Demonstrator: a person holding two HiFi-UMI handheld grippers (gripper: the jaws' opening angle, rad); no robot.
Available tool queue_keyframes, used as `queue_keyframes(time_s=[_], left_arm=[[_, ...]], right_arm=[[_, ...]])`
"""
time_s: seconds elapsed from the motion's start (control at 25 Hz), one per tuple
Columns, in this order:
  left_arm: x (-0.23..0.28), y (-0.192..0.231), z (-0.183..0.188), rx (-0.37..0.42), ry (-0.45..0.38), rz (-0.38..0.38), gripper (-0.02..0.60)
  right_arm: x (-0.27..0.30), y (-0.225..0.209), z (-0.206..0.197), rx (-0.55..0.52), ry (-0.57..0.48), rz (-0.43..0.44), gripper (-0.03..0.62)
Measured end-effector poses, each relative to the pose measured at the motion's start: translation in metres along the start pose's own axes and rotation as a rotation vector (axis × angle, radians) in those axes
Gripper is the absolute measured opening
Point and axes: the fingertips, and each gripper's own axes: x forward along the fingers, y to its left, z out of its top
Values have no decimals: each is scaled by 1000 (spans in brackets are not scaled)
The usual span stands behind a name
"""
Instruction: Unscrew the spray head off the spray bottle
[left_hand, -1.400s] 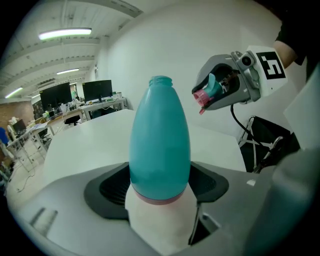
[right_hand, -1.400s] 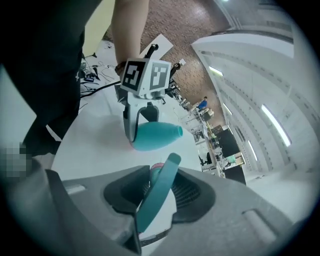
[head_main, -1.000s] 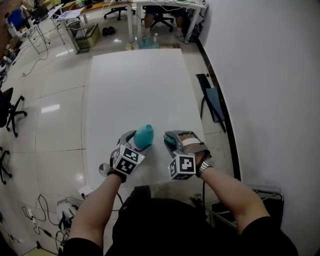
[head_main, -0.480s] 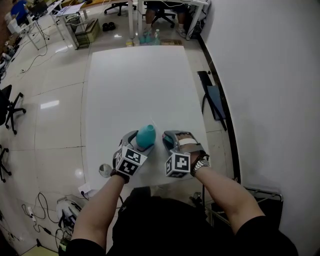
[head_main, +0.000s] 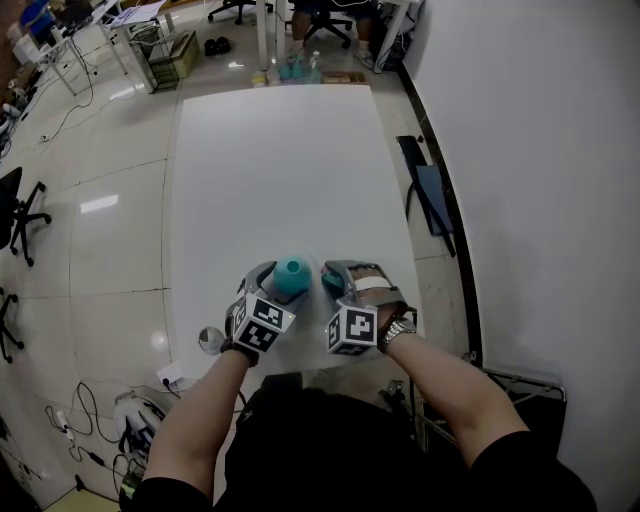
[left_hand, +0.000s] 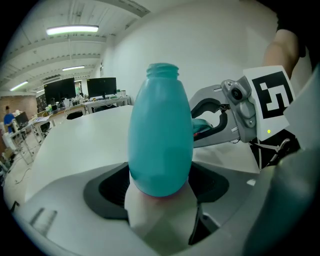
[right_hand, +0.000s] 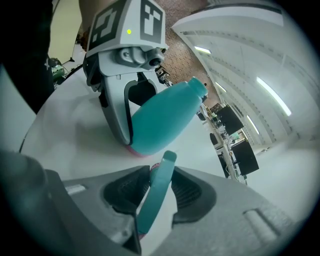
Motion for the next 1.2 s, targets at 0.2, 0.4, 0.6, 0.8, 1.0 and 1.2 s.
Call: queue_keyframes(time_s=[0.2,0.4,0.6,0.8,1.0,1.2], left_arm=[[0,-2,1,26,13,-2,401],[-1,-2,-2,42,19,-1,413],[-5,-1,-7,48,27,4,425],[-8,-2,-7,54,23,18,426],[-13,0,-7,56,22,37,419],[-21,-4,-8,58,17,58,411]], right_arm=[[1,3,0,0,0,14,132],[3,12,-1,12,-4,43,174],[0,18,5,37,-41,74,240],[-4,21,4,58,-54,89,249],[-7,22,8,52,-61,87,247],[-16,23,7,56,-67,68,248]])
